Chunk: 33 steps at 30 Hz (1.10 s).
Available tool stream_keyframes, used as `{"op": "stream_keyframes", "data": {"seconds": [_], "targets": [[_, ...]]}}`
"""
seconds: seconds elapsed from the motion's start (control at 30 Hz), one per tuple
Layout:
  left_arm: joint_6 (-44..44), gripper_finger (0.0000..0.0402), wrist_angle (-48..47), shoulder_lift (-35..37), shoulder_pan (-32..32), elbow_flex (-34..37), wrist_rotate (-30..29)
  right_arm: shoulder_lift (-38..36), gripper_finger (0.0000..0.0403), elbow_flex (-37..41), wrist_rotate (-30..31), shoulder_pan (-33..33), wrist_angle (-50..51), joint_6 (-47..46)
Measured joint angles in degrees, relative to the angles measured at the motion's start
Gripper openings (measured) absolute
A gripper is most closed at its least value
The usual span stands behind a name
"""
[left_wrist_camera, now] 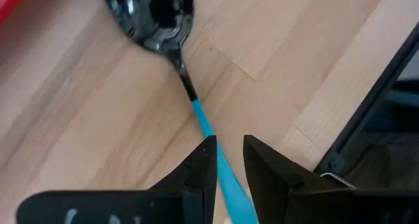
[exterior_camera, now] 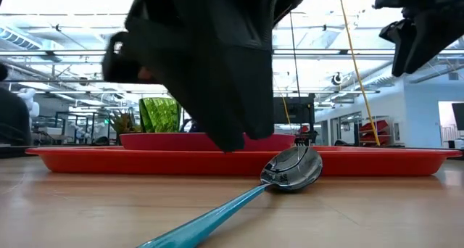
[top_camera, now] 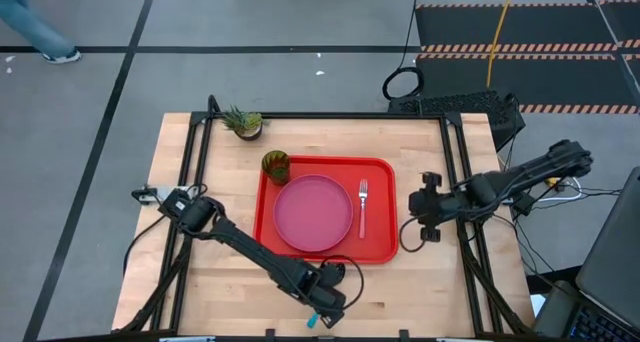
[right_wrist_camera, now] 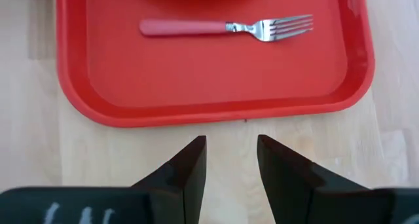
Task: Pick and place plate/cup/fork/spoon on tray
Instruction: Put the blue spoon on the orange tray to the right of the pink fork
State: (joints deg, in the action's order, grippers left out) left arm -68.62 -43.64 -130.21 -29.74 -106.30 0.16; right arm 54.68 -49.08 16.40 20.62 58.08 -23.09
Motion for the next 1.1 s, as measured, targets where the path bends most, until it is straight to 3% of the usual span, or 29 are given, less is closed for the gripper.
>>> {"op": "stream_keyframes", "data": {"seconds": [0.13, 0.37, 0.5, 0.67, 1.1], "targets": [[6.5, 0.0076, 3.2, 0.0, 0.2, 0.0, -0.1, -1.9, 0.013, 0.0, 0.0, 0.0, 0.0, -0.3], [9.3, 0.0077, 9.8, 0.0, 0.4, 0.0, -0.6, -2.4, 0.013, 0.0, -0.2, 0.0, 1.4, 0.0], [4.0, 0.0077, 3.5, 0.0, 1.6, 0.0, -1.0, -3.0, 0.013, 0.0, 0.9, 0.0, 4.2, 0.9], [0.5, 0.0081, -5.8, 0.0, 1.8, 0.0, -2.3, -3.9, 0.013, 0.0, 10.5, 0.0, -1.4, 2.6], [0.1, 0.0177, 3.1, -0.2, 1.1, 0.0, -1.6, -6.3, 0.013, 0.0, 12.5, 0.0, -9.6, 6.0]]}}
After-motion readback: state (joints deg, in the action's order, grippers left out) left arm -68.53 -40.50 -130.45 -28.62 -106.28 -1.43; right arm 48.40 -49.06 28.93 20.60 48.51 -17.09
